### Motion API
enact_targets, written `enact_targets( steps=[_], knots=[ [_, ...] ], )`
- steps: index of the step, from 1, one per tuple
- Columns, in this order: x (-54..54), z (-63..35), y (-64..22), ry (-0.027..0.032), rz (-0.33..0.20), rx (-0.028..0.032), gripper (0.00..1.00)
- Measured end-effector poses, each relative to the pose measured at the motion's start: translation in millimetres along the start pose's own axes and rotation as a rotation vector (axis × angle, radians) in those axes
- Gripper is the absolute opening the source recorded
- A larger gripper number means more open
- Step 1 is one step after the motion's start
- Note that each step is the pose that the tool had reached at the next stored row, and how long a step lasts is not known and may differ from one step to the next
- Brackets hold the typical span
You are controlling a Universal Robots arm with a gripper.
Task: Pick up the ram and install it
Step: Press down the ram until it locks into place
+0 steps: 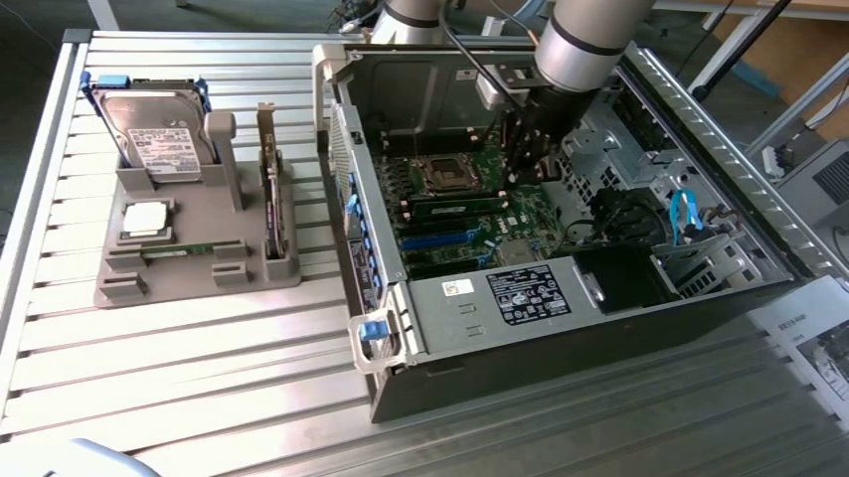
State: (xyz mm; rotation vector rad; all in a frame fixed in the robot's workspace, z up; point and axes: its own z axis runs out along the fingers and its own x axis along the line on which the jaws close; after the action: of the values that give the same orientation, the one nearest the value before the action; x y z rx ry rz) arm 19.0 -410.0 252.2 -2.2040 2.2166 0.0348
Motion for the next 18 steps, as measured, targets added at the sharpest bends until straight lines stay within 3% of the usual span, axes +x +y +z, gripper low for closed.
enact_targets(
  steps=[18],
  knots=[
    [0.1, 0.1, 34.2, -0.0001, -0.001, 0.0278, 0.10]
  ],
)
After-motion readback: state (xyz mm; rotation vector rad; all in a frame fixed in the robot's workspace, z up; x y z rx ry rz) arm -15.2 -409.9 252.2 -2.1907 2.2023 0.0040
